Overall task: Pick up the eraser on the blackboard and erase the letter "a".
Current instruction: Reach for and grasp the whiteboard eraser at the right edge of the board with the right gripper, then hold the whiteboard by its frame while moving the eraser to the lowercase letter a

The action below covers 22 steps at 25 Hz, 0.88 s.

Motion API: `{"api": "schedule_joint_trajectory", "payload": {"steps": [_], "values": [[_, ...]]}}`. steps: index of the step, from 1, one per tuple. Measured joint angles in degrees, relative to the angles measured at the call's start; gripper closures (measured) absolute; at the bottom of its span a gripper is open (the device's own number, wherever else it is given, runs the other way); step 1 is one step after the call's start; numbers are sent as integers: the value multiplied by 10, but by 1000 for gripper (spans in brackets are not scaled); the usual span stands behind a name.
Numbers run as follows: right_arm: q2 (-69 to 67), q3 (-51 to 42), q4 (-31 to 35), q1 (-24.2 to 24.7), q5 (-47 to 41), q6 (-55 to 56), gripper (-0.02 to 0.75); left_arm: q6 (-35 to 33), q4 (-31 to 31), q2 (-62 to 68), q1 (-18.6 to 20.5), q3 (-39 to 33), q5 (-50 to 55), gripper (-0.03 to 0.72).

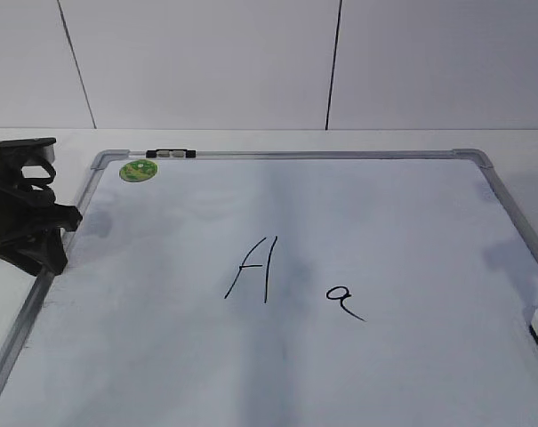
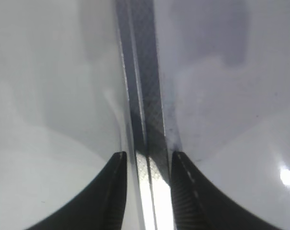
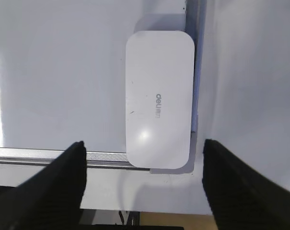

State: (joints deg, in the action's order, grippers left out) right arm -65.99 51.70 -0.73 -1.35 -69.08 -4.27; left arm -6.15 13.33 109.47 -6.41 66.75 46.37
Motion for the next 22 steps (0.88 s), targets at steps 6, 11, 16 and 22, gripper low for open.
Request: {"api": "schedule_joint_trajectory", "payload": {"steps": [6, 11, 16, 22], "values": [[-34, -51, -5, 0, 44, 0, 108, 0, 0, 0, 0, 0, 0, 459], [-37, -95, -8, 0, 94, 0, 66, 0, 0, 0, 0, 0, 0, 459], [-44, -114, -9, 0, 133, 0, 62, 0, 0, 0, 0, 0, 0, 459], [-96, -119, -26, 0, 162, 1, 61, 0, 0, 0, 0, 0, 0, 459]]}}
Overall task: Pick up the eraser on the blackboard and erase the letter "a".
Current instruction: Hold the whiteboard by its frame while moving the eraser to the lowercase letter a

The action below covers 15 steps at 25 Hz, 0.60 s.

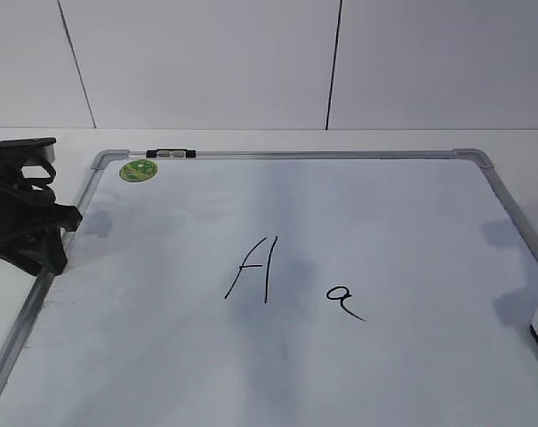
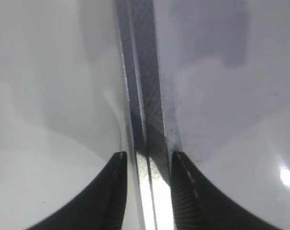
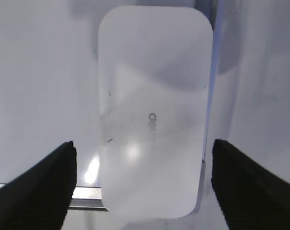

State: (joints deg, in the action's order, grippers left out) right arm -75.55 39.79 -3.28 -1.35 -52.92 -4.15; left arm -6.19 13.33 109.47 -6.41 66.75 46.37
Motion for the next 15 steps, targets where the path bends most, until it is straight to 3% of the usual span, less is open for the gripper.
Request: {"api": "schedule_joint_trajectory", "payload": {"steps": [15], "values": [[-86, 0, -19, 0, 43, 21, 61, 0, 0, 0, 0, 0, 3, 456]]}}
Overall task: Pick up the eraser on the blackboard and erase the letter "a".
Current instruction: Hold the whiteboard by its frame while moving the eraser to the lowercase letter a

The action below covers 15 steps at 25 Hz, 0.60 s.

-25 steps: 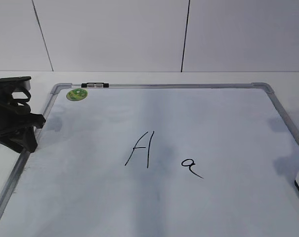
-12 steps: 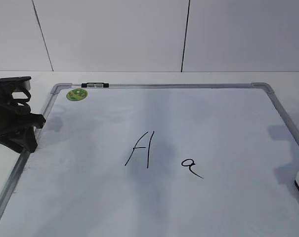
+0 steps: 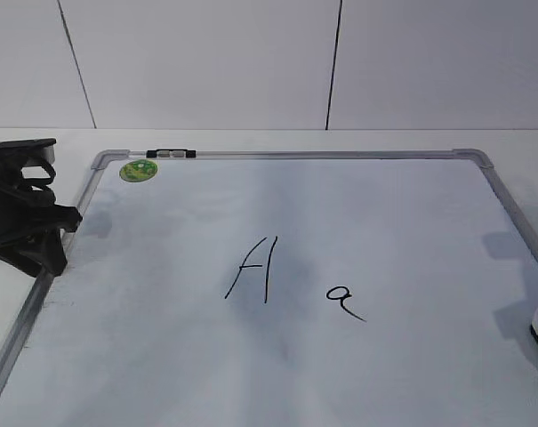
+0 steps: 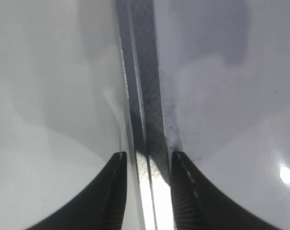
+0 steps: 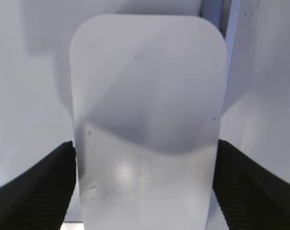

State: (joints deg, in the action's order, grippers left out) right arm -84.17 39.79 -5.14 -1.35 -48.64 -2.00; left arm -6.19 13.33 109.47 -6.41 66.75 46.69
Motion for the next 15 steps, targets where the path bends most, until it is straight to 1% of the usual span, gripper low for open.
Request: {"api": "schedule_joint_trajectory", "payload": {"steps": [6, 8, 13, 15], "values": [[-5, 0, 0, 0, 1, 3, 66, 0, 0, 0, 0, 0, 0, 455], [-5, 0, 0, 0, 1, 3, 79, 0, 0, 0, 0, 0, 0, 455], [-5, 0, -1, 0, 1, 14, 176, 0, 0, 0, 0, 0, 0, 455], [-5, 0, -1, 0, 1, 16, 180, 0, 0, 0, 0, 0, 0, 455]]}}
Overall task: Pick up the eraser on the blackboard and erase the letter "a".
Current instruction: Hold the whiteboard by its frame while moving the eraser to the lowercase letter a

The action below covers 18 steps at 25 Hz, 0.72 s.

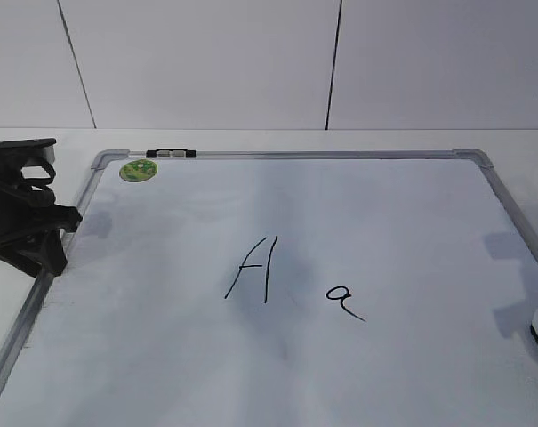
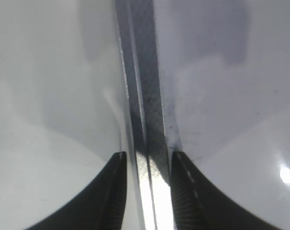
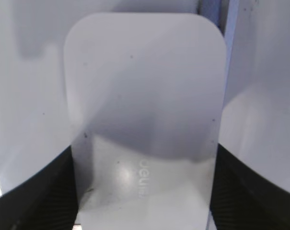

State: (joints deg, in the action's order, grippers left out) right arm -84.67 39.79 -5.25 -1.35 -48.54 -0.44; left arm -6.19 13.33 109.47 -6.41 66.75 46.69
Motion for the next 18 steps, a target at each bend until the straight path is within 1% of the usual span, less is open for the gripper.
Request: {"api": "schedule_joint_trajectory", "payload": {"steps": [6, 10, 14, 18], "values": [[0, 0, 0, 0, 0, 4, 182, 0, 0, 0, 0, 0, 0, 453], [0, 5, 2, 0, -15, 11, 182, 0, 0, 0, 0, 0, 0, 452], [-4, 28, 2, 0, -47, 14, 182, 0, 0, 0, 0, 0, 0, 452], [-4, 58, 5, 0, -55, 14, 183, 0, 0, 0, 0, 0, 0, 452]]}}
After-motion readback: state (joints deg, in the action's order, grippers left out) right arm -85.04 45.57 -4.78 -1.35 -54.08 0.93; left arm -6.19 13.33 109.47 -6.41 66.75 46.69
